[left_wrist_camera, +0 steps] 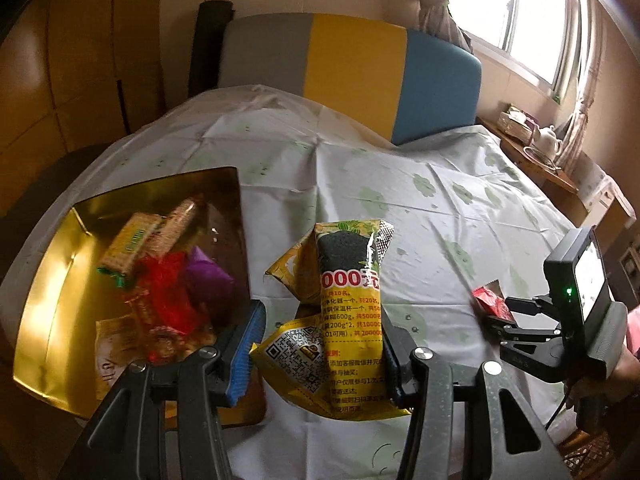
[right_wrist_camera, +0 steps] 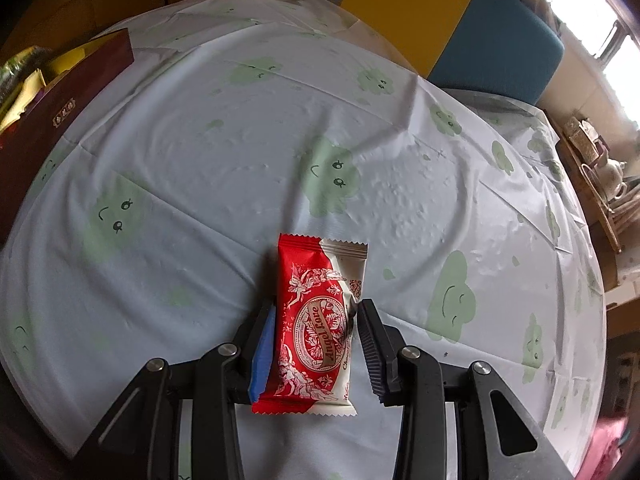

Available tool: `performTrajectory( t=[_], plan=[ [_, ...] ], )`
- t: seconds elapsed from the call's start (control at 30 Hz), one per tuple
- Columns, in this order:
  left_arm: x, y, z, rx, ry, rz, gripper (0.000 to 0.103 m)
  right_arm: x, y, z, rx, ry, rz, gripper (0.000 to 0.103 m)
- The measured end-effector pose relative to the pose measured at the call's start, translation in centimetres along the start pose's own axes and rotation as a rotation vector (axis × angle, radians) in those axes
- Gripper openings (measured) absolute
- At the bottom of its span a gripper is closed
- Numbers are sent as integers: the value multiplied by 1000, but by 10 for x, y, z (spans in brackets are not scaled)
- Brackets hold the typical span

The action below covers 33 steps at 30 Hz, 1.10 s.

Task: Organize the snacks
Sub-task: 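Carry the chip bag into the gold tin and open the left gripper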

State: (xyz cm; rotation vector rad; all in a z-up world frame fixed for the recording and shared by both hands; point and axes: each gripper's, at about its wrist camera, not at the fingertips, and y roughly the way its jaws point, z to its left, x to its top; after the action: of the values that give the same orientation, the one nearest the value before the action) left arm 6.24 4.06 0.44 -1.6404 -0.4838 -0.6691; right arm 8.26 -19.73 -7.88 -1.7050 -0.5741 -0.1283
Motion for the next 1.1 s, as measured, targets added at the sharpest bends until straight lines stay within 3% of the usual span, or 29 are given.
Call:
performTrajectory(
  t=[0.67,0.93,1.1],
  plan=[
    [0,-24,32,82,-45,-44,52,-1,-2,4,-24,-43,-12,40],
    [-6,-28,68,146,-112,-34,52,-2,-3,6,-27,-45,-16,40],
    [-10,-31,115,165,-252,-16,52,-2,-4,8,-35,-54,-19,40]
  ],
)
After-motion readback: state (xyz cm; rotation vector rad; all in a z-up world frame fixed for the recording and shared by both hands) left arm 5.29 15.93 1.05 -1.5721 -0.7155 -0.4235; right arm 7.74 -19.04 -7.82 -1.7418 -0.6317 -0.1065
